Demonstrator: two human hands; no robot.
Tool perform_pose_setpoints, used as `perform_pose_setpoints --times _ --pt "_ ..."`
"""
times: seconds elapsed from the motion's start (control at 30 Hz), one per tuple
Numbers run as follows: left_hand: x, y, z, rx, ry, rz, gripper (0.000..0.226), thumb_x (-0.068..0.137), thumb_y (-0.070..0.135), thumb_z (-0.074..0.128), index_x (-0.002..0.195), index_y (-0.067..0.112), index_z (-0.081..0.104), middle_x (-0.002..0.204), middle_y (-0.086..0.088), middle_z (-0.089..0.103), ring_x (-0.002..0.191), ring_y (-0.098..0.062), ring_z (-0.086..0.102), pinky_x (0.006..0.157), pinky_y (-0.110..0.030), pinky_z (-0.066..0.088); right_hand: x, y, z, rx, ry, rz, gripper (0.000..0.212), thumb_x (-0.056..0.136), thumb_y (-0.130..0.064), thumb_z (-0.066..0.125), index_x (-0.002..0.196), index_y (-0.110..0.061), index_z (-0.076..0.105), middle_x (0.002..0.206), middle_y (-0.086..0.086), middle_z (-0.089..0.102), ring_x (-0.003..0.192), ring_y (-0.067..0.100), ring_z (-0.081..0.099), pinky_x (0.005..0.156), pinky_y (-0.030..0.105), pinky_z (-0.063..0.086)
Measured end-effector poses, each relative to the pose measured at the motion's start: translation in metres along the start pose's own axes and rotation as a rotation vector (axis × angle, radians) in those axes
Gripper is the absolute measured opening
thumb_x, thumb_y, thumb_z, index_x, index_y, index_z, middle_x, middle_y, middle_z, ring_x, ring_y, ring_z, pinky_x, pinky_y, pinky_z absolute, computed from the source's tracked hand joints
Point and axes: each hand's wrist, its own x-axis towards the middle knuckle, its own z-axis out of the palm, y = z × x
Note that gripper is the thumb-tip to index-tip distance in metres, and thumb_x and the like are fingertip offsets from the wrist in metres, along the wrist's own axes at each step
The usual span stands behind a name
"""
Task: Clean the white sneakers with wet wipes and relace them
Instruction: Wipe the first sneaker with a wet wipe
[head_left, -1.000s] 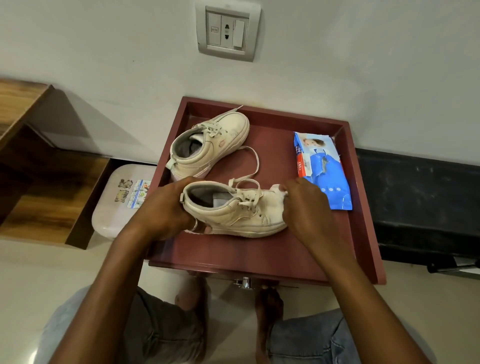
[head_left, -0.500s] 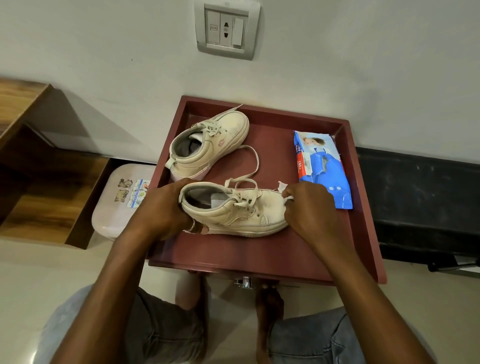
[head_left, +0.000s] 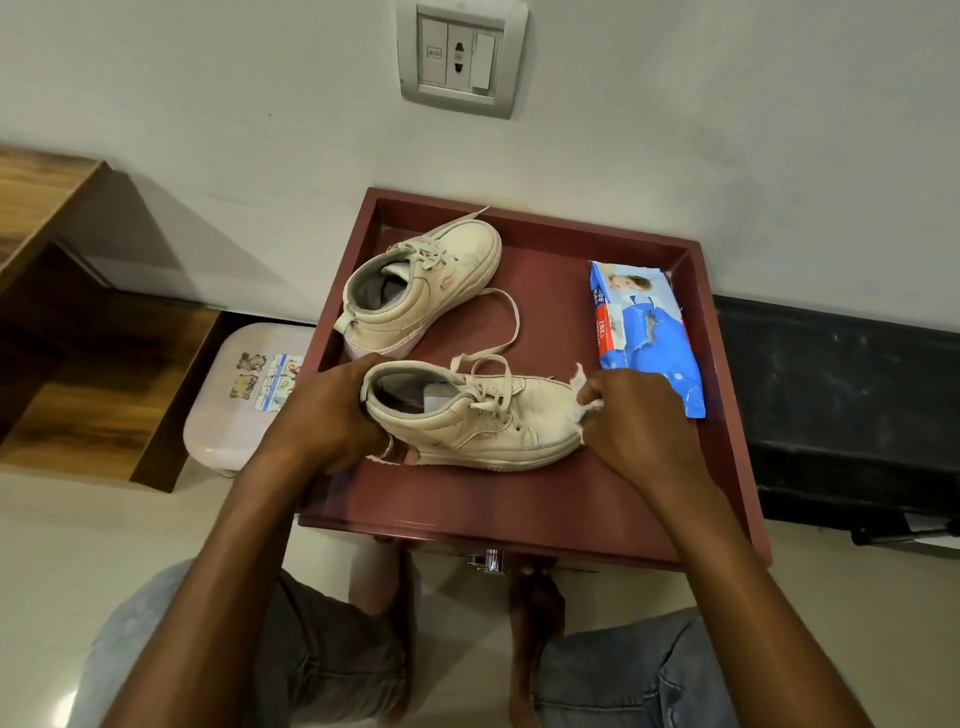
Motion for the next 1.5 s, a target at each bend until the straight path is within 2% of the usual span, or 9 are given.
perform_pose_setpoints --times 0.23,0.53,0.73,0.87,0.97,1.07,1.23,1.4,1.5 --pt "0.0 -0.002 0.002 -0.028 -0.009 -0.03 0.073 0.061 0.007 0.092 0.125 0.029 0.066 0.105 0.007 0.071 0.095 -0.017 0.065 0.082 -0.03 0.049 -0.02 -0.017 0.014 -0.075 -0.063 -0.07 0.012 0.076 -0.006 0.063 0.086 -0.011 0.068 0.086 0.007 0.068 0.082 0.027 0.064 0.068 0.036 0.053" --pt "0.001 -0.001 0.004 -0.012 0.005 -0.044 0.064 0.066 0.01 0.088 0.123 0.031 0.067 0.105 0.005 0.073 0.098 -0.022 0.067 0.083 -0.032 0.051 0.002 0.006 0.001 0.062 0.052 0.021 0.019 0.08 0.004 0.065 0.095 -0.007 0.07 0.1 0.014 0.07 0.103 0.031 0.062 0.082 0.035 0.05" --pt "0.003 0.001 -0.006 -0.318 -0.204 -0.078 0.08 0.049 0.055 0.096 0.123 0.039 0.07 0.115 0.018 0.075 0.112 -0.005 0.068 0.103 -0.036 0.051 -0.021 -0.015 0.003 0.111 0.023 -0.081 0.015 0.079 -0.006 0.066 0.091 -0.014 0.071 0.091 0.004 0.071 0.089 0.022 0.065 0.066 0.025 0.04" --pt "-0.001 0.014 -0.007 -0.73 -0.234 -0.095 0.056 0.078 0.03 0.087 0.13 0.02 0.068 0.127 0.005 0.072 0.122 -0.013 0.066 0.114 -0.04 0.042 -0.027 -0.038 0.011 0.117 0.218 -0.236 0.011 0.077 -0.004 0.064 0.086 -0.009 0.068 0.085 0.008 0.065 0.075 0.032 0.063 0.062 0.042 0.051" --pt "-0.003 0.021 -0.008 -0.872 -0.179 -0.166 0.05 0.078 0.025 0.077 0.127 0.015 0.069 0.122 0.0 0.075 0.116 -0.017 0.07 0.111 -0.039 0.045 -0.033 -0.051 0.016 0.2 0.27 -0.329 0.018 0.077 -0.007 0.059 0.09 -0.008 0.071 0.089 0.006 0.066 0.074 0.029 0.065 0.062 0.041 0.054" --pt "-0.004 0.024 -0.009 -0.893 -0.191 -0.205 0.047 0.079 0.023 0.075 0.125 0.014 0.07 0.119 0.0 0.076 0.113 -0.017 0.071 0.102 -0.032 0.055 -0.027 -0.045 0.014 0.222 0.255 -0.368 0.023 0.078 -0.004 0.056 0.093 -0.01 0.071 0.093 0.005 0.067 0.079 0.027 0.065 0.067 0.038 0.054" --pt "-0.007 0.023 -0.01 -0.888 -0.241 -0.24 0.044 0.082 0.024 0.075 0.125 0.015 0.071 0.117 -0.001 0.077 0.109 -0.017 0.073 0.093 -0.028 0.057 -0.007 -0.016 0.006 0.157 0.385 -0.109 0.023 0.079 0.004 0.062 0.096 -0.007 0.072 0.094 0.009 0.07 0.086 0.029 0.067 0.074 0.034 0.052" --pt "-0.006 0.025 -0.01 -0.911 -0.239 -0.225 0.048 0.08 0.025 0.075 0.127 0.016 0.07 0.118 0.0 0.076 0.111 -0.016 0.072 0.096 -0.028 0.056 -0.032 -0.054 0.016 0.226 0.291 -0.398 0.025 0.076 0.001 0.057 0.092 -0.009 0.071 0.095 0.004 0.069 0.087 0.024 0.063 0.072 0.035 0.052" --pt "-0.007 0.024 -0.011 -0.896 -0.26 -0.22 0.048 0.08 0.024 0.074 0.127 0.017 0.069 0.119 0.0 0.076 0.11 -0.016 0.072 0.098 -0.031 0.055 -0.019 -0.032 0.01 0.205 0.285 -0.334 0.022 0.075 0.002 0.058 0.088 -0.011 0.07 0.091 0.004 0.068 0.084 0.025 0.064 0.072 0.038 0.053"
